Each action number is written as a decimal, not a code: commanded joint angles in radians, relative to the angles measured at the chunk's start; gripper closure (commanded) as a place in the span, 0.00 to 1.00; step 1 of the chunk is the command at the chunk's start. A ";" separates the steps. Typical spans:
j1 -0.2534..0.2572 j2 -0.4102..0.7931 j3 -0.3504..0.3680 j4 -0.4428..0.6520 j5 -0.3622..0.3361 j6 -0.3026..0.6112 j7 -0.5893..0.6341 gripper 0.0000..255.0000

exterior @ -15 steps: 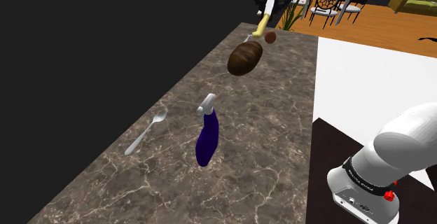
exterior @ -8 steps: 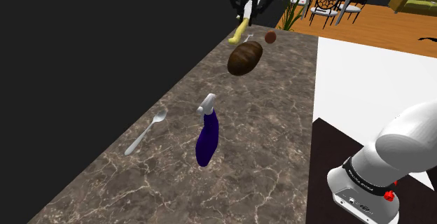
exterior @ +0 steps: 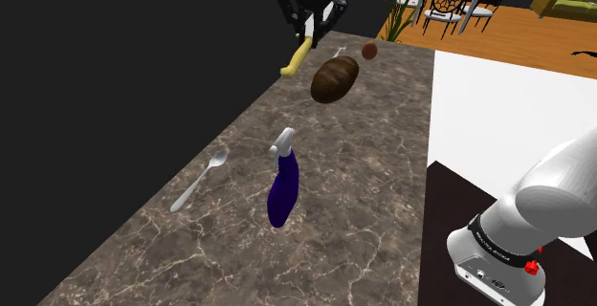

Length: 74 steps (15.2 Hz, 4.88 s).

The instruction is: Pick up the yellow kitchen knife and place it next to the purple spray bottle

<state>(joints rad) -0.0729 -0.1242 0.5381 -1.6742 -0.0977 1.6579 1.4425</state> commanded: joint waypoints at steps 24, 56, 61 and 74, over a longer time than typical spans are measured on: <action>0.006 -0.020 0.004 -0.352 0.002 0.333 0.040 1.00; 0.002 0.168 0.023 -0.593 -0.173 0.716 0.209 1.00; 0.002 0.168 0.023 -0.593 -0.173 0.716 0.210 1.00; 0.008 0.072 0.032 -0.556 -0.080 0.606 0.146 0.00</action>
<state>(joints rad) -0.0660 -0.0467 0.5691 -2.2346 -0.1837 2.2730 1.5913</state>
